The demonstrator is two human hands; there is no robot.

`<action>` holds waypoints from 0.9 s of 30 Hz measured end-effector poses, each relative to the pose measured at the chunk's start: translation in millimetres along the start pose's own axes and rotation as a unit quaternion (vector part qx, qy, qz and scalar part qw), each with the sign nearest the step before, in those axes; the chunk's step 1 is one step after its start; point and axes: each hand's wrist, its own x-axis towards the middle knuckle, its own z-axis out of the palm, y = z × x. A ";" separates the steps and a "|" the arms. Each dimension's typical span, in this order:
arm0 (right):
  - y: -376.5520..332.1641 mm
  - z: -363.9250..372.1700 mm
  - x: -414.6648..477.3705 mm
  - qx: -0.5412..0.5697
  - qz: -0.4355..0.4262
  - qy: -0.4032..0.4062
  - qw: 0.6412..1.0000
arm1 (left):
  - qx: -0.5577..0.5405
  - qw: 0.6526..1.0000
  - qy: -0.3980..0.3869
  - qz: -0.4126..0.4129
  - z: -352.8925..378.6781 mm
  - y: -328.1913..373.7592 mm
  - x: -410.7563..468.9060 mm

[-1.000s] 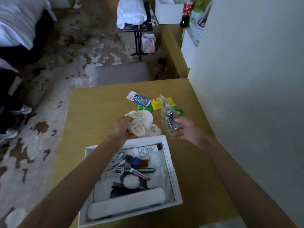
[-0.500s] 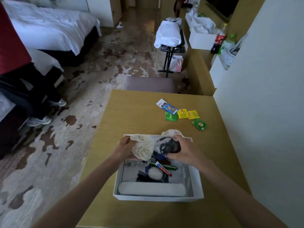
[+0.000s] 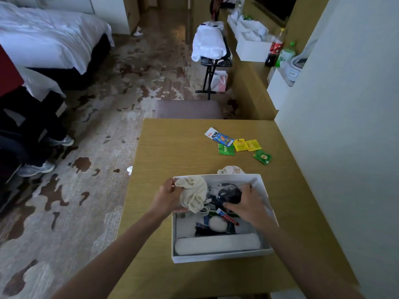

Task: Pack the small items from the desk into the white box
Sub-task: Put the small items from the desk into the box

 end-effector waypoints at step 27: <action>25.2 -63.4 -24.2 -0.267 -0.248 -0.128 0.922 | 0.408 0.872 -0.213 0.166 135.0 -23.7 18.4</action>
